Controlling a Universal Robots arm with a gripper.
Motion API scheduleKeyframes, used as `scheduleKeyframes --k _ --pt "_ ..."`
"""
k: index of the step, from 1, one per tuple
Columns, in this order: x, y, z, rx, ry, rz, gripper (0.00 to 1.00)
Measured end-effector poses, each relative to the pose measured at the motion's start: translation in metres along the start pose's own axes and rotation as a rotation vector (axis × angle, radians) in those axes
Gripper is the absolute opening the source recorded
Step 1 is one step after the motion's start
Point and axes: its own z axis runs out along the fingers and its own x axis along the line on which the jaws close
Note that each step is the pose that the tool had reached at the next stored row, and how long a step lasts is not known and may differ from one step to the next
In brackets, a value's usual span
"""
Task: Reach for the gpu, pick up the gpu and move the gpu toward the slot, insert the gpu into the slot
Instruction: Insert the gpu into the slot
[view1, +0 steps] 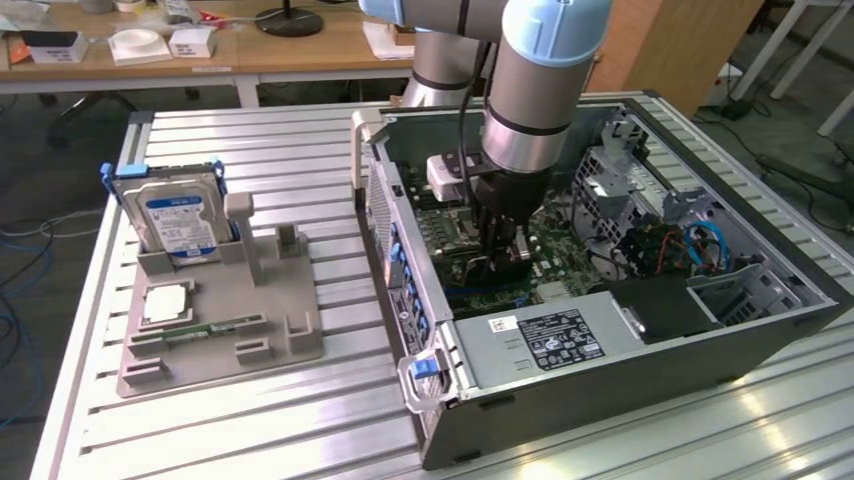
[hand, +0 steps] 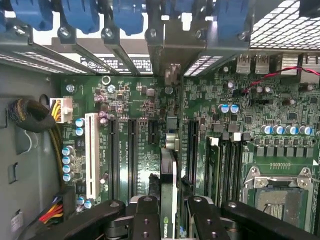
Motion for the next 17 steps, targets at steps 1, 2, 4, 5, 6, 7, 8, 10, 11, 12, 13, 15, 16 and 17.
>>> scheduleKeyframes --k 1,2,4,5,6,7,8,10,11,12,13,15,16,17 --pt "0.0000 0.0000 0.0000 0.0000 0.0000 0.000 0.26" --pt "0.0000 0.0000 0.0000 0.0000 0.0000 0.000 0.26" --pt "0.0000 0.0000 0.0000 0.0000 0.0001 0.000 0.26" --pt "0.0000 0.0000 0.0000 0.0000 0.0000 0.000 0.26" --pt "0.0000 0.0000 0.0000 0.0000 0.0000 0.000 0.26" --pt "0.0001 0.0000 0.0000 -0.0001 0.0002 0.000 0.26" --pt "0.0001 0.0001 0.0008 -0.0003 0.0007 0.000 0.26" --pt "0.0002 0.0002 0.0042 -0.0008 0.0012 0.000 0.26" --pt "0.0002 0.0003 0.0048 -0.0006 0.0008 0.000 0.26" --pt "0.0001 0.0003 0.0049 -0.0003 0.0005 0.000 0.26" --pt "0.0000 0.0003 0.0050 -0.0002 0.0003 0.000 0.26" --pt "0.0000 0.0003 0.0050 -0.0001 0.0002 0.000 0.26" --pt "0.0000 0.0002 0.0051 -0.0001 0.0002 0.000 0.26" --pt "0.0000 0.0003 0.0051 -0.0001 0.0002 0.000 0.26"
